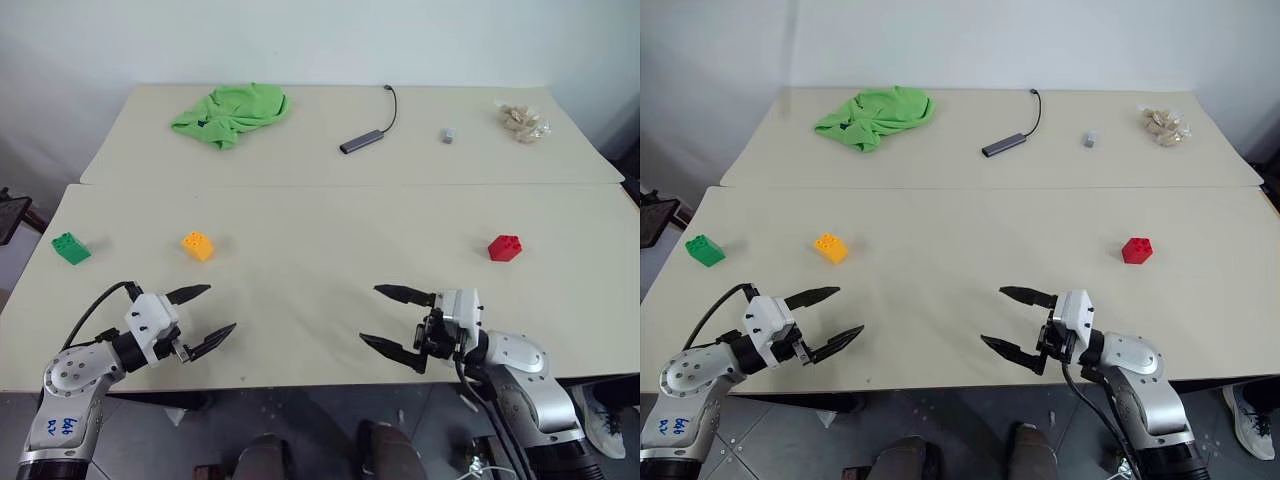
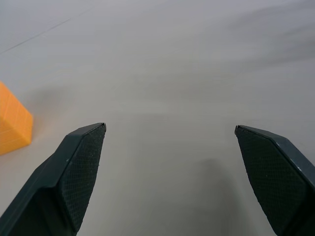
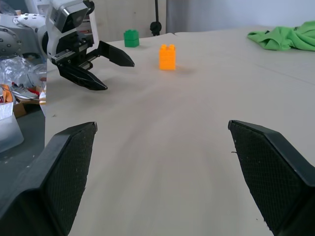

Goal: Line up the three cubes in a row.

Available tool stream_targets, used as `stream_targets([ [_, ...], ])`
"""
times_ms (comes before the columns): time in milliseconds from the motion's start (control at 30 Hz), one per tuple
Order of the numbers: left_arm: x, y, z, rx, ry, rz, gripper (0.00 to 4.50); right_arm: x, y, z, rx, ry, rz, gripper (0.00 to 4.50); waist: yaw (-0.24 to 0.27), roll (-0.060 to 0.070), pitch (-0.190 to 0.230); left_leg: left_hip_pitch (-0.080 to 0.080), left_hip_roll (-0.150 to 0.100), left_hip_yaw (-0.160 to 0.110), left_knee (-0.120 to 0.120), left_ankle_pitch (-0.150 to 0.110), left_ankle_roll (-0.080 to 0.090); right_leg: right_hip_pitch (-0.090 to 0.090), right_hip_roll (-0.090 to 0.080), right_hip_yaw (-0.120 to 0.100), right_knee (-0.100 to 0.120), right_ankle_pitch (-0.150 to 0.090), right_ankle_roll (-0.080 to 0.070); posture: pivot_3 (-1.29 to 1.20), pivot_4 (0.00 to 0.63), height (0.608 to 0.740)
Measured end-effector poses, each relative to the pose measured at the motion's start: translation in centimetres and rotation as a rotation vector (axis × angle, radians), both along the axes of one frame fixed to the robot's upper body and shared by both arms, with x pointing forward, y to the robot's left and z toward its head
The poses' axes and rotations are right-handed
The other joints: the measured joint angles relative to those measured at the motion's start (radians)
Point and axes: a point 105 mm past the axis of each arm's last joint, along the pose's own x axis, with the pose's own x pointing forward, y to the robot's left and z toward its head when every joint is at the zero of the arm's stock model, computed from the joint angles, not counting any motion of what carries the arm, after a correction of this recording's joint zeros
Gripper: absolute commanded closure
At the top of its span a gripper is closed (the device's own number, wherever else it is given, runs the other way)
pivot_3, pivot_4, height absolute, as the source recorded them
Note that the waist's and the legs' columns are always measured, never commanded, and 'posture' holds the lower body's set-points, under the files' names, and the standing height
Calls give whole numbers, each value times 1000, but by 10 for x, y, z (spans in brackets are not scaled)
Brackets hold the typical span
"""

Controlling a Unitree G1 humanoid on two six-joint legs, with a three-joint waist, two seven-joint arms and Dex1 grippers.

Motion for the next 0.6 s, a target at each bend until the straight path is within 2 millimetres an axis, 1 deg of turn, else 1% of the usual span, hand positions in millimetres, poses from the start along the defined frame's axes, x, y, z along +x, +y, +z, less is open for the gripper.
stream_targets([
  [100, 1, 0, 0, -5, 0, -2, 20, 2, -2, -4, -11, -1, -6, 0, 0, 0, 0, 0, 0, 0, 0, 0, 0, 0, 0, 0, 0, 0, 0, 0, 150, 740],
  [200, 7, -2, 4, -32, -19, 25, 20, 8, -3, -3, 4, -13, -47, 0, 0, 0, 0, 0, 0, 0, 1, 0, 0, 0, 0, 0, 1, 0, 0, 0, 150, 740],
  [267, 6, -8, 4, -48, 11, 0, 20, 13, -10, 1, 51, -13, -118, 0, 0, 0, 0, 0, 0, 0, 1, 0, 0, 0, 0, 0, 1, 0, 0, 0, 150, 740],
  [333, 4, -17, 6, -79, 34, -46, 20, 13, -20, 8, 83, -16, -178, 0, 4, 0, 0, 0, 0, 0, 1, 0, 0, 0, 0, 0, 1, 0, 0, 0, 150, 740],
  [400, 10, -30, 17, -118, 34, -108, 20, 10, -39, 16, 114, -21, -259, 0, 16, 1, 0, -1, 0, -1, 3, 0, 0, 0, 0, 0, 1, 0, 0, 0, 150, 740],
  [467, 17, -48, 36, -130, -10, -199, 20, 6, -72, 25, 129, -26, -391, 0, 28, 0, 0, -2, 0, -1, 5, -1, 0, 0, 0, 0, 1, 0, 0, 0, 150, 740],
  [500, 19, -55, 42, -125, -25, -236, 20, 4, -88, 29, 130, -37, -458, 0, 30, 1, 0, -2, 0, -1, 5, -1, 1, 1, 0, 1, 1, 0, 0, 0, 150, 740],
  [567, 21, -72, 47, -123, -40, -312, 20, -4, -123, 34, 134, -54, -621, 0, 29, 1, 0, -1, -1, 0, 5, -1, 1, 1, 0, 1, 1, 0, 0, 0, 150, 740],
  [600, 21, -80, 46, -126, -35, -342, 20, -7, -137, 35, 137, -62, -693, 0, 28, 1, 0, -1, 0, 0, 4, -1, 1, 1, 1, 1, 1, 0, 0, 0, 150, 740],
])
